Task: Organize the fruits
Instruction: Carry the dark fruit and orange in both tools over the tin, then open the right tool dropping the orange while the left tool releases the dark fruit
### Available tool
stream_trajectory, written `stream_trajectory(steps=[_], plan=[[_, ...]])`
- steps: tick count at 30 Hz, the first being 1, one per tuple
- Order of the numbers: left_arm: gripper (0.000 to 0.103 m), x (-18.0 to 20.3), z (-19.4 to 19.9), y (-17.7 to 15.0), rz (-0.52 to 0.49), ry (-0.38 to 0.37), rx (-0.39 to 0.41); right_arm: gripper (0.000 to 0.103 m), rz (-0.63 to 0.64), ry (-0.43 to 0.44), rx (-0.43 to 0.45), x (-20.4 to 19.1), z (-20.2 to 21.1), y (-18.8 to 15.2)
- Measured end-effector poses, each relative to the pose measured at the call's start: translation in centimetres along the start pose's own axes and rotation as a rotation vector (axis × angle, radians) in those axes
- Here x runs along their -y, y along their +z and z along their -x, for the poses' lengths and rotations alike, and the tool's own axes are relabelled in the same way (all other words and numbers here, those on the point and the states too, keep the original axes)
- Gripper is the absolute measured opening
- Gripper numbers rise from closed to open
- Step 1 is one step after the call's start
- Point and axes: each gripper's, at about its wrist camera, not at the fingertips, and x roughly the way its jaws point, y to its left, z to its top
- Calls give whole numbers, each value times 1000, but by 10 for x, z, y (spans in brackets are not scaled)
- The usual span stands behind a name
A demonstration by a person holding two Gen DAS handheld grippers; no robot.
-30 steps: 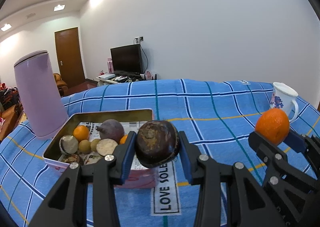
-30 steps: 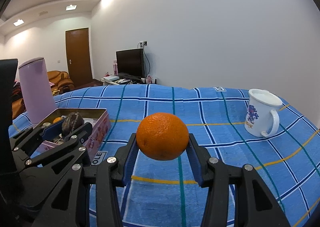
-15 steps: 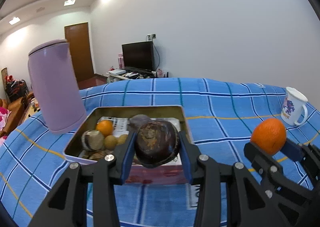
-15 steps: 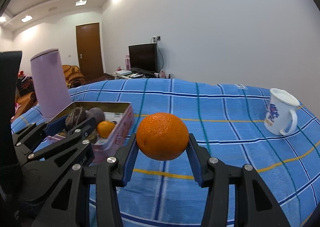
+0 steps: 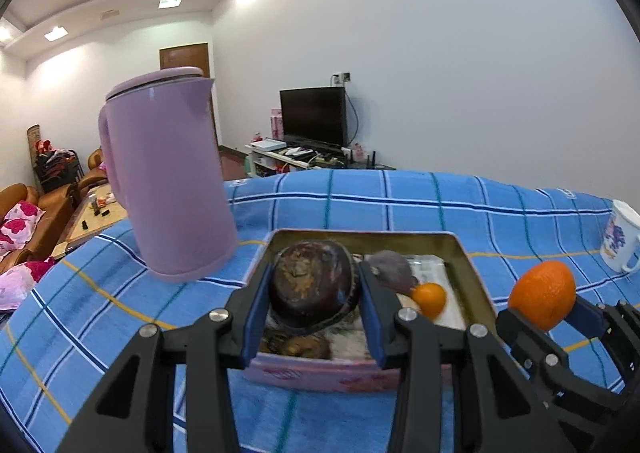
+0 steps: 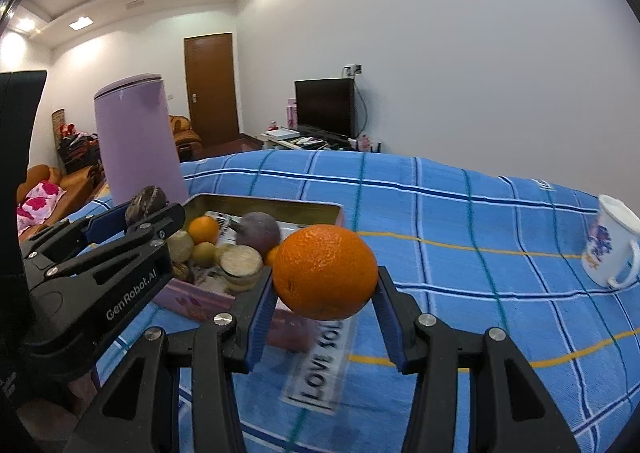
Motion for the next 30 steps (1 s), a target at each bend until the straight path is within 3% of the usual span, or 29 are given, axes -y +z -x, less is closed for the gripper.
stream_trajectory(steps=[11,20,30], plan=[[43,-12,-37,22,-16,45,-1,50,-26,-3,25,-18,-38,31],[43,-1,-80,29,-32,42,-82,50,-94,-56,-27,-12,-81,42],[43,3,-102,23,-63,55,-148,50,-116,-73,-106,-9,-112,43]])
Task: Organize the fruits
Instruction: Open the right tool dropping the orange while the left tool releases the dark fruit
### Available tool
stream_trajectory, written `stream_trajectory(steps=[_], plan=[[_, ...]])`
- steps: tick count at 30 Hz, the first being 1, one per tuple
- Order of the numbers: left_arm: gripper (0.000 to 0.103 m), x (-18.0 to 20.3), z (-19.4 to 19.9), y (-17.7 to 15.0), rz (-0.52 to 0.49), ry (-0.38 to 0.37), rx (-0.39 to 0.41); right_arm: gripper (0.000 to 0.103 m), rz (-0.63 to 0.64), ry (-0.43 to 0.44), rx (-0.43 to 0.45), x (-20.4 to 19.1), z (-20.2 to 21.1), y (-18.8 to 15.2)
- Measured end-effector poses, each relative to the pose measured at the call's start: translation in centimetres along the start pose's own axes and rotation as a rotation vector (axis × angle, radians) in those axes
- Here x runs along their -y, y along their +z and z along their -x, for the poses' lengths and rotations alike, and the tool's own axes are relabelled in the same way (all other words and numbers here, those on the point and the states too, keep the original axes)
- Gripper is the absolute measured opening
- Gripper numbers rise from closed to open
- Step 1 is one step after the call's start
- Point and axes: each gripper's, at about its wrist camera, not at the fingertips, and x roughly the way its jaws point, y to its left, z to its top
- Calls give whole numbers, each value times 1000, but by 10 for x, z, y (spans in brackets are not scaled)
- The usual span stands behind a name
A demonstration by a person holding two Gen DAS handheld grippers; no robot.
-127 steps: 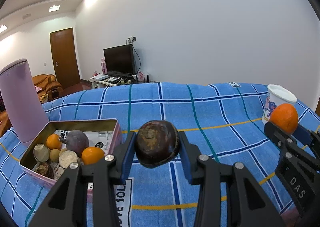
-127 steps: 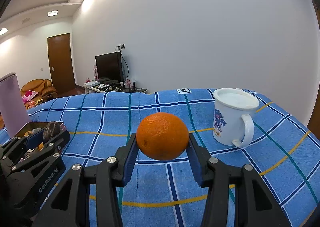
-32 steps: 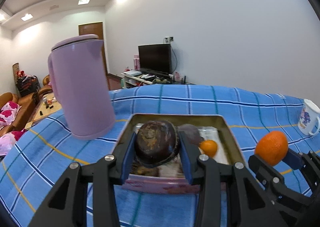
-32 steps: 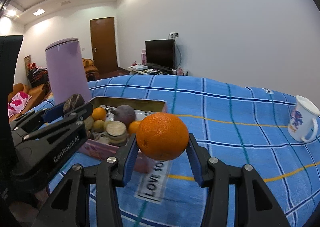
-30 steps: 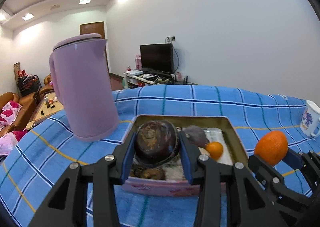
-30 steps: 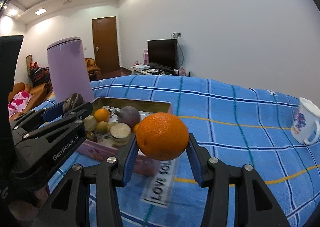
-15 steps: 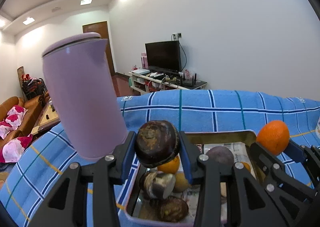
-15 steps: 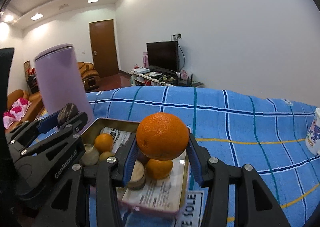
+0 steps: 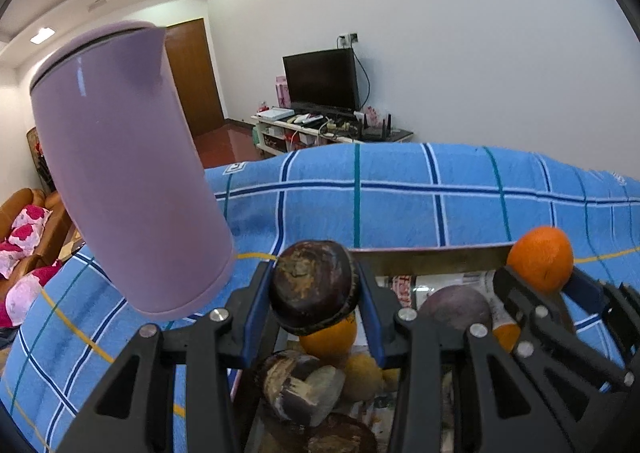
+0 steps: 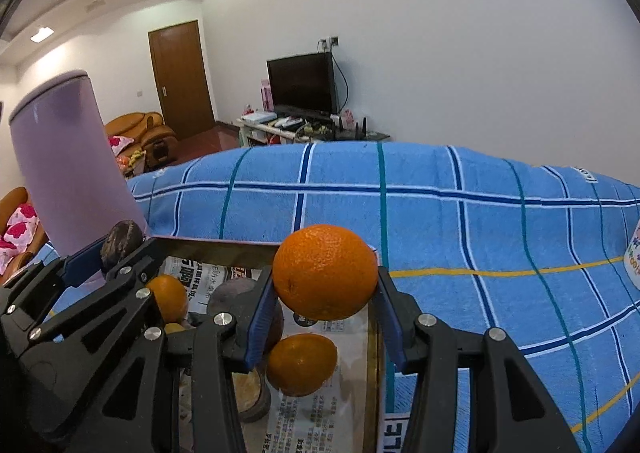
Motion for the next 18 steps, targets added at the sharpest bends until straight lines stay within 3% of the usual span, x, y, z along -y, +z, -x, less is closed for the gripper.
stream_trajectory(steps=[11,18], plan=[[43,-3,-8,-2,-13,6,-38,51,24,1,-25,-8,-8,4],[43,-4,-4,-5,-23,-3,-30,51,-15,88,-17,-1,-6,3]])
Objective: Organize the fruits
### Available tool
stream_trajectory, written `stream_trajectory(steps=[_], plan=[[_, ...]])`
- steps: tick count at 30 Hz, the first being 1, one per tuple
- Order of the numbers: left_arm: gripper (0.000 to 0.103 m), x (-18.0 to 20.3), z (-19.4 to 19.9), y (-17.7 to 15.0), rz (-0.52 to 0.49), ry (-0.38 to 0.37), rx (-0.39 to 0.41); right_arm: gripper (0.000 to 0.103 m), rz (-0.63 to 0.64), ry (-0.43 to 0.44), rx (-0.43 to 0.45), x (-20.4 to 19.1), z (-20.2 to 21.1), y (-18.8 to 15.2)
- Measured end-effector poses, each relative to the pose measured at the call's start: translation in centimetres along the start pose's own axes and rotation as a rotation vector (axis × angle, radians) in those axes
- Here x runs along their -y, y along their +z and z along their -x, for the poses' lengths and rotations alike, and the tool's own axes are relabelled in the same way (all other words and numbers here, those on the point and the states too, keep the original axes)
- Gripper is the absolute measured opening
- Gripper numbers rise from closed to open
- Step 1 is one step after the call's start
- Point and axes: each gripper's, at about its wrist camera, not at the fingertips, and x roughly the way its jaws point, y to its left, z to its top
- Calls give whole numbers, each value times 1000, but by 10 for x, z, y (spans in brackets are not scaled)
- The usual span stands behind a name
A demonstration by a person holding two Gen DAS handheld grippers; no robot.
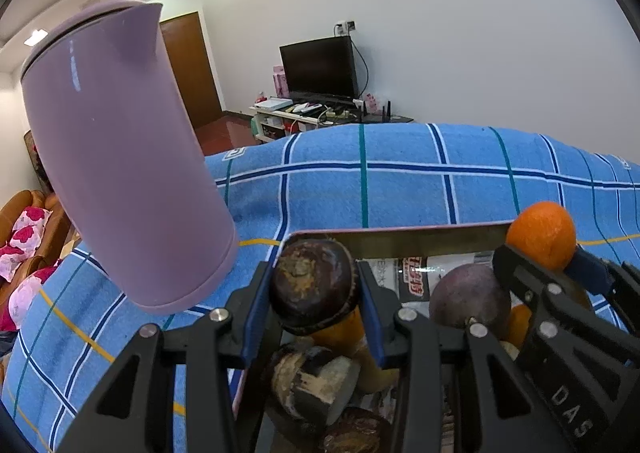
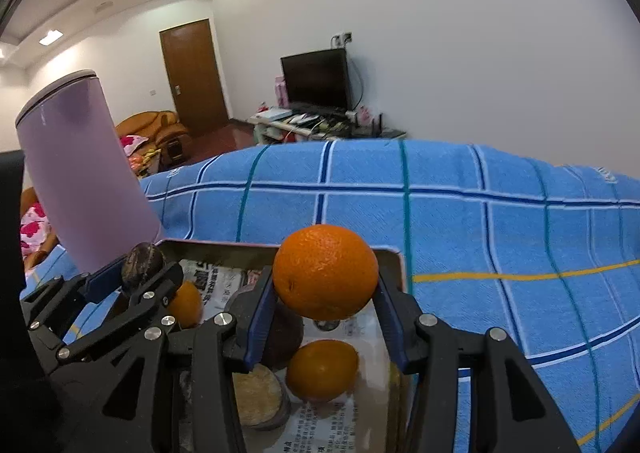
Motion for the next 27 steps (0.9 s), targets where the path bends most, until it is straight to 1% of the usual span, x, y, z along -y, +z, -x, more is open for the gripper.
stream_trajectory(steps=[5,9,10,11,13,14,15,16,17,19,24,27], plan=[[44,-2,1,-1,13,3,3,51,7,5,0,-1,0,-1],[46,-12,2,-2,63,-7,7,51,1,51,9,-2,2,0],[51,-15,3,-2,76,-6,13,51,-1,68,15,-2,4,1],[66,-17,4,-3,82,-6,18,51,-4,85,21,-2,5,1],[83,-15,10,-4,77,-12,45,56,-15,150,46,-2,9,3],[88,-13,13,-4,67,-12,63,63,-16,178,65,-3,13,3],[91,-9,17,-4,49,-8,85,70,-5,187,86,-6,16,3],[97,-5,21,-4,28,2,104,72,19,174,110,-10,20,3],[101,-1,25,-4,7,17,124,74,39,157,124,-14,23,2],[102,2,31,-4,-1,33,150,74,52,141,142,-16,26,1],[103,-6,30,-2,45,0,144,74,-34,163,183,0,35,0],[103,-7,30,-3,49,1,144,74,-70,128,200,8,37,-1]])
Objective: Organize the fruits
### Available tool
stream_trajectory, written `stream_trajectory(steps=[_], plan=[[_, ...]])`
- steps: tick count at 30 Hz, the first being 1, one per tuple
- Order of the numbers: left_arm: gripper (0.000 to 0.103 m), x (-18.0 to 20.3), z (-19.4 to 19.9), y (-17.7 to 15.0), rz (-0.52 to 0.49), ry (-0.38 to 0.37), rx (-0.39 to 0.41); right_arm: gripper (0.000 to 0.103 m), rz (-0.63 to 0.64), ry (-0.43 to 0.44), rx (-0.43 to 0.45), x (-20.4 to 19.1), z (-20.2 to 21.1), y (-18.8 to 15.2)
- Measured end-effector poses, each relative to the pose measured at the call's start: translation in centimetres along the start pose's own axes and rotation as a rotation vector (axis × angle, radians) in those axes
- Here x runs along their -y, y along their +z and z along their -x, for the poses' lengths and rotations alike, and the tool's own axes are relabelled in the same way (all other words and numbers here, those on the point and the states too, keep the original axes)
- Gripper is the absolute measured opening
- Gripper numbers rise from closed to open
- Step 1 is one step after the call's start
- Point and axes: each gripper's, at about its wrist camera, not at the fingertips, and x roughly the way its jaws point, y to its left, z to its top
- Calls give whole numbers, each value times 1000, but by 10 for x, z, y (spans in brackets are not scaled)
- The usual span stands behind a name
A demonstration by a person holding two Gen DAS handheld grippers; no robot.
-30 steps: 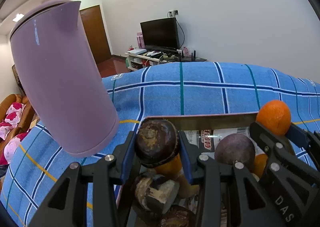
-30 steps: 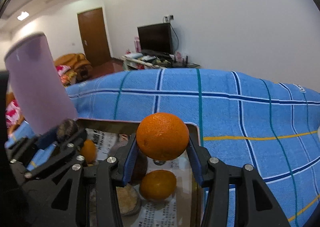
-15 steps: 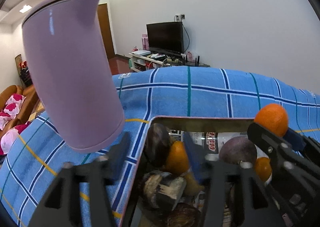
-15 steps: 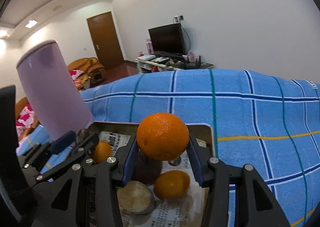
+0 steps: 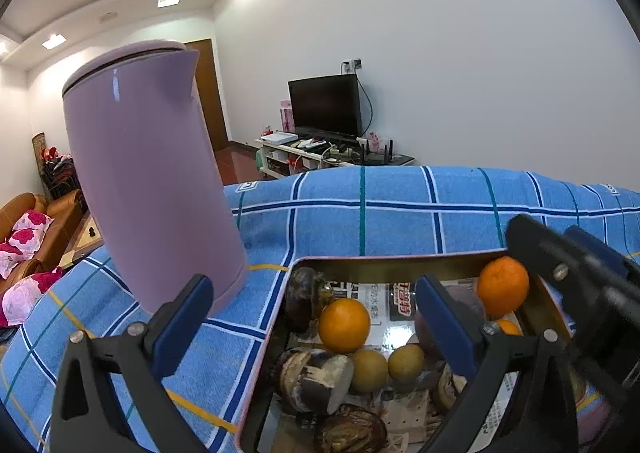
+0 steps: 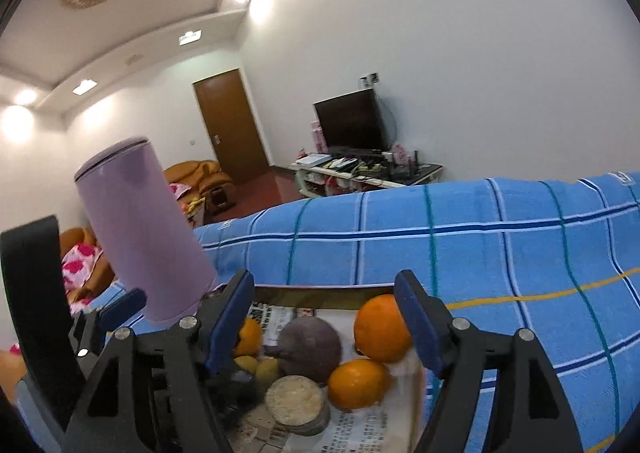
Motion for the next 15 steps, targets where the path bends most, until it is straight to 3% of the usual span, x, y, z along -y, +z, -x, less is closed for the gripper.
stream_trajectory(steps=[8,15], plan=[[103,0,12,-4,19,0,62,75,-16,-84,87,7,20,-1],[103,-3,26,-7,33,16,112,82,79,-178,152,-5,36,-8]])
